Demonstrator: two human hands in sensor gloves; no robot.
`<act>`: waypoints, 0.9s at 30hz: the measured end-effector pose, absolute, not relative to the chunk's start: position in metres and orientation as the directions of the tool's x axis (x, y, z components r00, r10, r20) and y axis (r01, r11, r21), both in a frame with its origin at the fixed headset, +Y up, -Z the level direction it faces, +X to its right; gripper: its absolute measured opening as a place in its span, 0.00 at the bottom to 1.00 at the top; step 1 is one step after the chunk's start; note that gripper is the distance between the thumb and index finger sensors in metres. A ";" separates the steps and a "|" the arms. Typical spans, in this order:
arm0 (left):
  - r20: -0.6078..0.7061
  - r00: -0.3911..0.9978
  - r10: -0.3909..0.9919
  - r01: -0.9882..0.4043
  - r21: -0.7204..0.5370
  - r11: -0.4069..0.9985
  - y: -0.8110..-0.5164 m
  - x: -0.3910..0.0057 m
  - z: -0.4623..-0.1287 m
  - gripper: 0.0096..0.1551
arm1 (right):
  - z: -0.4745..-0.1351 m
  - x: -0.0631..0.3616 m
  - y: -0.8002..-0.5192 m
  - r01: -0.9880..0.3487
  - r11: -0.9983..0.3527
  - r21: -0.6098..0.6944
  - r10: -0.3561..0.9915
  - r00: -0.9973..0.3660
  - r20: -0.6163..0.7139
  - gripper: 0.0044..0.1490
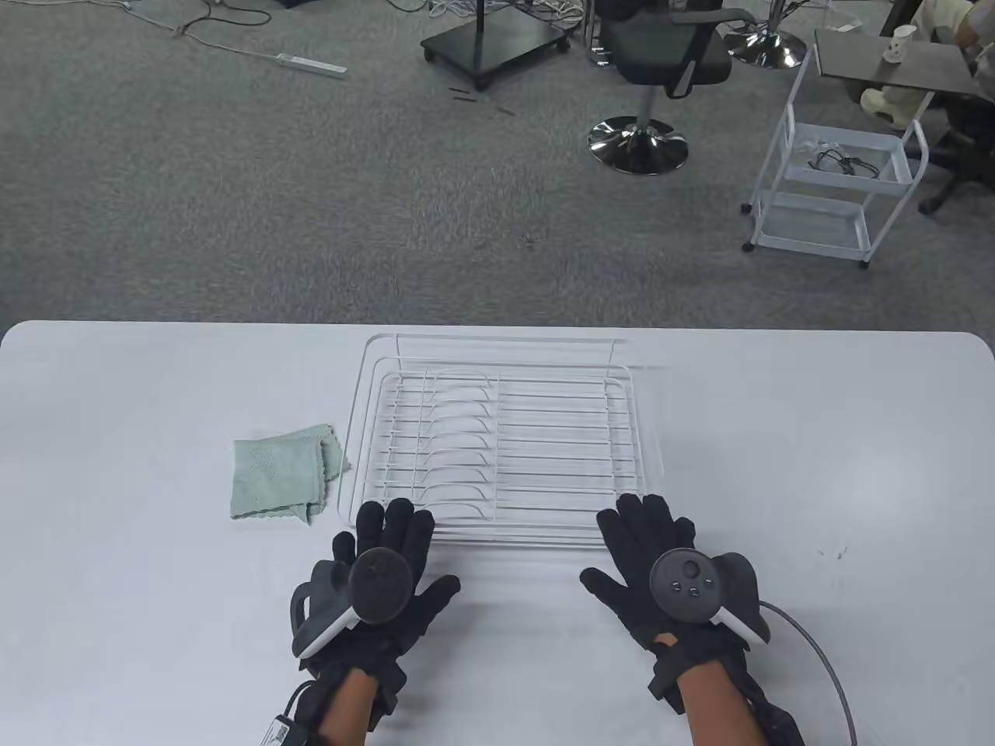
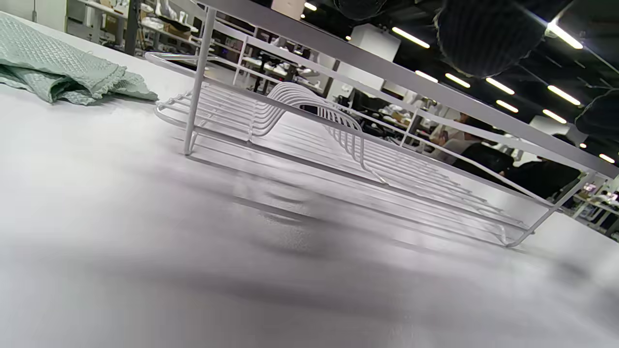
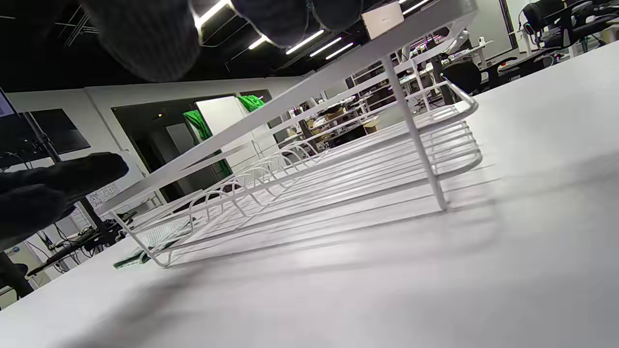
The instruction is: Drape fish scale cleaning cloth over dish rack edge
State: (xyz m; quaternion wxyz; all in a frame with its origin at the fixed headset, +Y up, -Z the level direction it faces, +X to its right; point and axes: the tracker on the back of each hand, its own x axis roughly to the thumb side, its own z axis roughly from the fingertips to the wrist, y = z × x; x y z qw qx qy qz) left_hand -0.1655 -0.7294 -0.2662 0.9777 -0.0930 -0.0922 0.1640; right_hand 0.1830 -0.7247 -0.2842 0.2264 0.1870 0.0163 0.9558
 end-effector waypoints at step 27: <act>0.190 0.925 0.330 -0.291 -0.206 0.934 -0.728 -0.158 -0.261 0.54 | -0.279 0.183 -0.725 -0.427 -0.897 0.115 0.438 -0.824 0.360 0.47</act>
